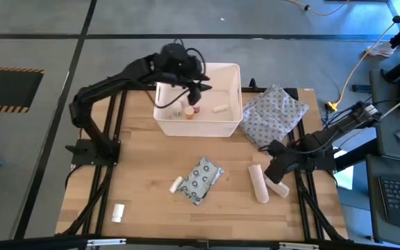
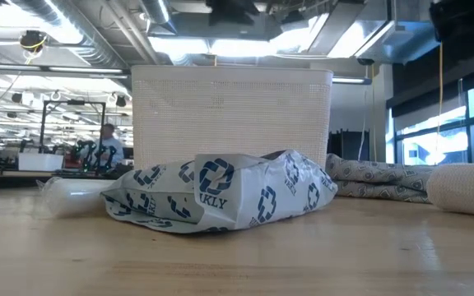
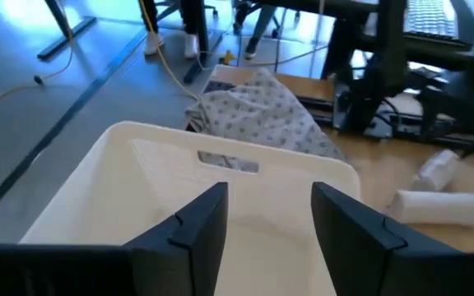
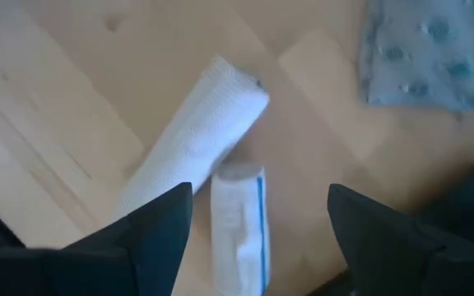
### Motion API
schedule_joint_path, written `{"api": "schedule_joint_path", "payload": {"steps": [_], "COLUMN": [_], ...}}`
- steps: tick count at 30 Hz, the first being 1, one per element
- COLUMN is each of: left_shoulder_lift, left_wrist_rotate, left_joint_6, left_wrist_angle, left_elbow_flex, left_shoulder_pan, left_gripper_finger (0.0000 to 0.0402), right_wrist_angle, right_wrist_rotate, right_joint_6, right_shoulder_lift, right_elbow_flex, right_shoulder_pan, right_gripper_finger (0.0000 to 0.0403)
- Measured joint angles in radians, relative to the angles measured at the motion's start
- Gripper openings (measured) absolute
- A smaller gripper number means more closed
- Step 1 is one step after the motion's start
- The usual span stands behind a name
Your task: Pick & place medical supplies in basket/bin
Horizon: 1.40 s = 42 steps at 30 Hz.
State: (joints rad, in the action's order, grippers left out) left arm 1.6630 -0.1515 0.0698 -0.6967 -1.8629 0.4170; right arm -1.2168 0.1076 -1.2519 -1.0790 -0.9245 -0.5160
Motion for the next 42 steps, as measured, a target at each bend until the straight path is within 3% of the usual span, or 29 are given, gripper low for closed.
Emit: {"api": "schedule_joint_path", "payload": {"steps": [5,11,20,27,36,42], "left_shoulder_lift": [-0.064,-0.096,-0.095,-0.095,-0.095,-0.095], "left_wrist_rotate": [0.0,0.003,0.003,0.003,0.003,0.003], "left_joint_6": [0.006,0.021,0.019,-0.004,-0.005,-0.008], "left_wrist_angle": [-0.107,-0.202,-0.204,-0.206,-0.206,-0.206], "left_elbow_flex": [0.0,0.0,0.0,0.001,0.001,0.001], "left_shoulder_pan": [-0.014,-0.019,-0.019,-0.018,-0.019,-0.018], "left_gripper_finger": [0.0169,0.0162,0.0155,0.0152,0.015,0.0149], "right_wrist_angle": [-0.009,0.024,0.048,0.108,0.404,0.393], "right_wrist_rotate": [-0.055,-0.176,-0.217,-0.217,-0.29,-0.301], "right_joint_6": [-0.129,-0.136,-0.124,-0.096,-0.094,-0.073], "right_shoulder_lift": [-0.081,-0.246,-0.413,-0.446,-0.441,-0.442], "right_elbow_flex": [0.0,0.0,0.0,0.043,0.231,0.222], "right_shoulder_pan": [-0.05,-0.103,-0.135,-0.135,-0.133,-0.133], "right_gripper_finger": [0.0283,0.0283,0.0283,0.0283,0.028,0.0236]}}
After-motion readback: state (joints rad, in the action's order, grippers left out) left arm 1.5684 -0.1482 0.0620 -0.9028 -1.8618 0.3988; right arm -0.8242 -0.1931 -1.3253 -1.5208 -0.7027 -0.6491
